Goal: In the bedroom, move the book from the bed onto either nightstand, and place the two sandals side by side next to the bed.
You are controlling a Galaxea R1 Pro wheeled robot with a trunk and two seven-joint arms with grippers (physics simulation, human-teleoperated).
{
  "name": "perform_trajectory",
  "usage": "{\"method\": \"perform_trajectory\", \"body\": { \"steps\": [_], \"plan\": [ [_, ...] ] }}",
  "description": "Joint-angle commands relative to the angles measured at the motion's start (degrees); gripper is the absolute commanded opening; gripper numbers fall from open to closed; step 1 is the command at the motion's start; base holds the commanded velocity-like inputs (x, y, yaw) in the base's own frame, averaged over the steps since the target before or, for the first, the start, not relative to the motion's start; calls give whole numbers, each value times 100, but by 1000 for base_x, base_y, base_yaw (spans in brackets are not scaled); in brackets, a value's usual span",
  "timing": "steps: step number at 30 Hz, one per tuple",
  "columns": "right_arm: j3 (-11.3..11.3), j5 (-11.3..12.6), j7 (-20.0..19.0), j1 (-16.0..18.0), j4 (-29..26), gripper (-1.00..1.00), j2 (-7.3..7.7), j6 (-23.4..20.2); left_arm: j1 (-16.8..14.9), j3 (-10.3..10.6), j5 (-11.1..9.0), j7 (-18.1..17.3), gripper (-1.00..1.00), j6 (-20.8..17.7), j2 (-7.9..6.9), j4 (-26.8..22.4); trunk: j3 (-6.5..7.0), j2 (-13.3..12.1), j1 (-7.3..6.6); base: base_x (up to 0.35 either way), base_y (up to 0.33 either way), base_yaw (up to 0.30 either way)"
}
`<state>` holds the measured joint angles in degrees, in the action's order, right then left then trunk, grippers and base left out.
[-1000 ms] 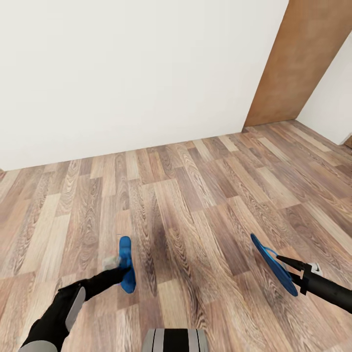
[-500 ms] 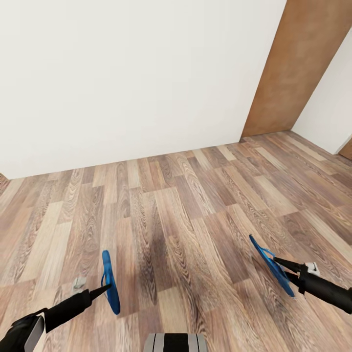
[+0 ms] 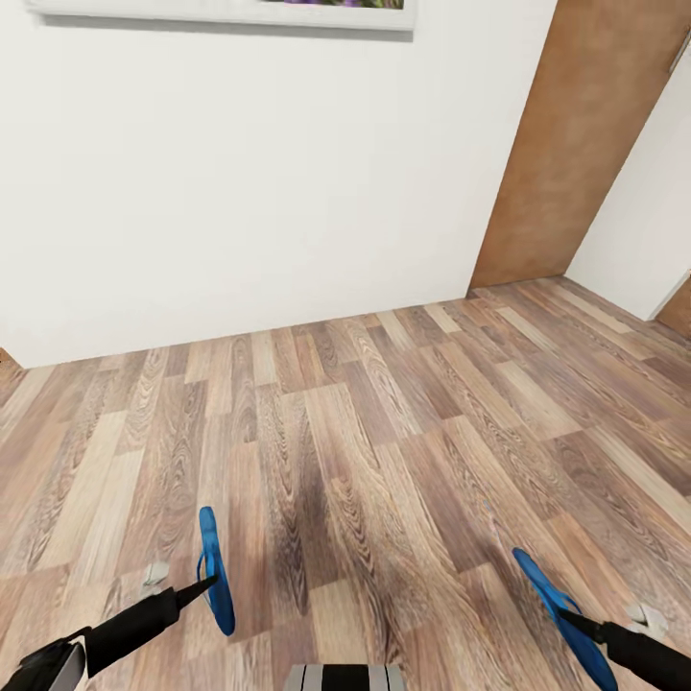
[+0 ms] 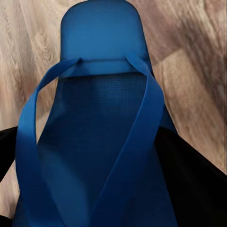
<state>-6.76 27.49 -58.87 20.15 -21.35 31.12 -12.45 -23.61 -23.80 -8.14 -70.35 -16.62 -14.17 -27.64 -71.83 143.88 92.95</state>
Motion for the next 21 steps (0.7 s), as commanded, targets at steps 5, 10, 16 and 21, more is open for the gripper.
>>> {"method": "perform_trajectory", "body": {
  "steps": [5, 10, 16, 21],
  "plan": [
    [-10, 24, -5, -2, 231, -100, -72, 229, -3, 24, 29, -11, -100, 161, 26, 344, 108, -5, -14, 0, 0, 0],
    [-10, 20, 3, -4, 260, -100, -159, 279, -3, 112, 331, 2, -100, 199, 157, 387, 218, -12, -27, 0, 0, 0],
    [-10, 24, 25, -6, 262, -100, -204, 286, -3, 121, 396, 3, -100, 203, 176, 391, 351, -20, -42, 0, 0, 0],
    [-10, 28, 46, -3, 264, -100, -254, 292, -3, 122, 401, 12, -100, 203, 221, 391, 462, -27, -55, 0, 0, 0]
  ]
}}
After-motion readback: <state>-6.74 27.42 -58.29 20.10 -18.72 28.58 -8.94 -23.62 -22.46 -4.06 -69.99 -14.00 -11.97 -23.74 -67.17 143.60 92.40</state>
